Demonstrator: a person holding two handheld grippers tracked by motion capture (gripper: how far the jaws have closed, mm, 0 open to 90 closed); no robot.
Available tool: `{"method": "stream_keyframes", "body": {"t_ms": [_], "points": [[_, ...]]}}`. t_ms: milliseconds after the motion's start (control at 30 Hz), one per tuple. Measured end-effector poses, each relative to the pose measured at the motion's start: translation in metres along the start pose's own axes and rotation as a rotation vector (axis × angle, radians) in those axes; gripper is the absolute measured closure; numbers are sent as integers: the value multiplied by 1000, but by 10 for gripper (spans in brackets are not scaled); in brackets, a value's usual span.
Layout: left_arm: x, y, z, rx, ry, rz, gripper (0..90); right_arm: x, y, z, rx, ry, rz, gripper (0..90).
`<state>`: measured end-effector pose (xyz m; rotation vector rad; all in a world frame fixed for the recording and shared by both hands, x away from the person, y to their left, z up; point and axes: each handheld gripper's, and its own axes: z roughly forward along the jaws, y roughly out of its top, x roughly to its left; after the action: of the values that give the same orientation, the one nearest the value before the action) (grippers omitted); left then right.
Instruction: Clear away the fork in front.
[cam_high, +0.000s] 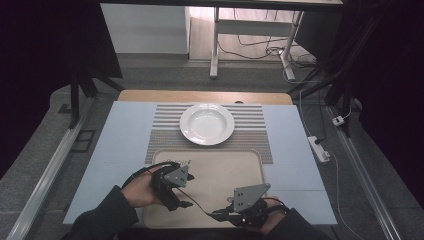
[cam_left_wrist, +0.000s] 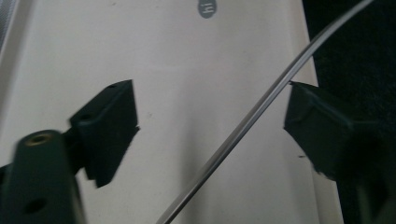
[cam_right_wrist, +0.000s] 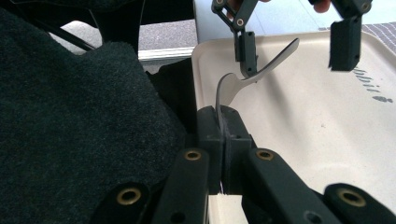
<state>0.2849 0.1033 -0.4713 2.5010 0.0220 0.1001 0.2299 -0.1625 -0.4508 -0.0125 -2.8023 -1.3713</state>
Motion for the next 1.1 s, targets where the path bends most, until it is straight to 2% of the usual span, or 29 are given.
{"method": "stream_keyframes", "body": {"t_ms": [33,67,100,133,167,200,233,267,300,400,433,467,600,700,867,967,1100], "points": [[0,0,0,0,0,0,229,0,0,0,0,0,0,895],[-1,0,0,4,-4,16,266,0,0,0,0,8,1,895],[-1,0,-1,2,-9,29,266,0,0,0,0,8,1,895],[-2,0,-2,-4,-13,40,357,-1,0,0,-2,15,1,895],[-2,-1,-3,-8,-18,51,357,-1,0,0,-2,15,1,895],[-3,-1,-4,-10,-23,62,456,-1,-1,0,-8,25,2,895],[-4,-2,-5,-11,-27,75,456,-1,-1,0,-8,25,2,895],[-4,-2,-5,-12,-34,83,518,-1,-1,1,-8,35,1,895],[-5,-3,-6,-14,-40,93,518,-1,-1,1,-8,35,1,895],[-7,-4,-5,-12,-59,118,629,0,-1,2,-9,44,3,895],[-8,-4,-5,-9,-66,126,629,0,-1,2,-9,44,3,895],[-8,-4,-5,-12,-69,132,685,0,-1,2,-7,44,2,895],[-10,-5,-5,-15,-83,165,750,-1,-1,2,-8,55,3,895],[-12,-6,-5,-16,-89,208,766,-1,-1,3,-8,60,0,895],[-17,-7,-5,-14,-102,329,819,-1,-2,4,-11,94,-4,892],[-21,-9,-4,-19,-132,388,855,-2,-2,4,-11,106,0,876],[-22,-9,-4,-13,-148,394,865,-3,-3,5,-12,115,-2,866]]}}
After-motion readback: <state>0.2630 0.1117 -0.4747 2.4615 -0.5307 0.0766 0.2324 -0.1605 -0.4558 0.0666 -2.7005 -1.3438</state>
